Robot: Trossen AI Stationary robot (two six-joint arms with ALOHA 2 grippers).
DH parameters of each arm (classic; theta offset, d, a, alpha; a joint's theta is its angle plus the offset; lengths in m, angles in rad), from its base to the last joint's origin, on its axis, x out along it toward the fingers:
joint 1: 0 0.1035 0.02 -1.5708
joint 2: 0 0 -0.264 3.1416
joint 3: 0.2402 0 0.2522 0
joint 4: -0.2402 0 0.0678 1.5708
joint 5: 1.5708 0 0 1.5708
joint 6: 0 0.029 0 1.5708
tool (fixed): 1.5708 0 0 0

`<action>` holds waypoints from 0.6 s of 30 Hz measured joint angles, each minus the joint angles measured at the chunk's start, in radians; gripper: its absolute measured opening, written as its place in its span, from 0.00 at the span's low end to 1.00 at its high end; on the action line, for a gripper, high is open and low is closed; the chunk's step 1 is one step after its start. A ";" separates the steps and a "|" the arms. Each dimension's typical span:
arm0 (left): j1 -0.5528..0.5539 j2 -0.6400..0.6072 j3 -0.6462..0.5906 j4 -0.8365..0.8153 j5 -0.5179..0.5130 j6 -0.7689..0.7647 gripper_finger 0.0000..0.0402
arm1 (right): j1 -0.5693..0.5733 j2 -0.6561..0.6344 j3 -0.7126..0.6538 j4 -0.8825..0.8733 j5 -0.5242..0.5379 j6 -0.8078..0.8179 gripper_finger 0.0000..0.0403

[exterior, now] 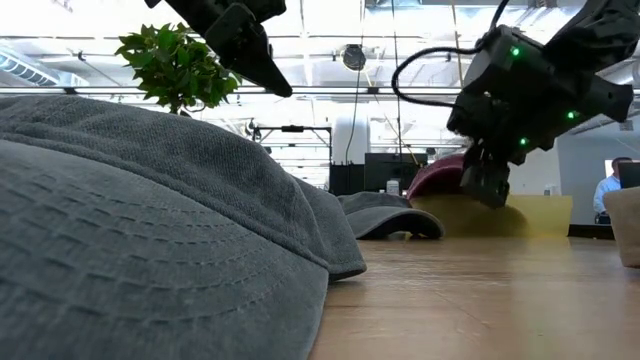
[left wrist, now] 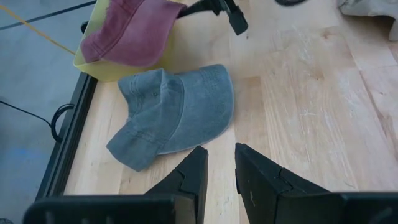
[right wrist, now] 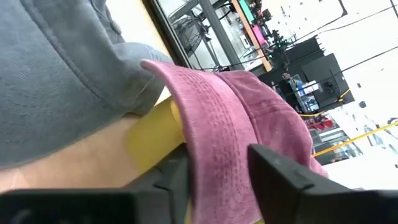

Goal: Pick & Place hat
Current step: Put the pale red cap into the yellow bin

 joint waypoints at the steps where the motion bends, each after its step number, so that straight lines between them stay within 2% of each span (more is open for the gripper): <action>1: 0.000 0.000 0.000 0.000 0.000 0.000 0.22 | 0.002 -0.014 0.000 -0.002 -0.002 0.000 0.29; 5: 0.000 0.000 0.000 0.000 0.000 0.000 0.22 | 0.009 -0.102 0.000 -0.010 0.000 -0.001 0.09; 7: 0.000 0.000 0.000 0.000 0.000 0.000 0.22 | 0.007 -0.155 0.000 -0.036 0.000 -0.009 0.03; 15: 0.000 0.000 0.000 0.000 0.000 -0.002 0.22 | -0.036 -0.400 0.000 -0.191 -0.110 -0.056 0.02; 18: 0.000 0.000 0.000 0.000 0.000 -0.001 0.22 | -0.041 -0.483 0.000 -0.224 -0.114 -0.088 0.02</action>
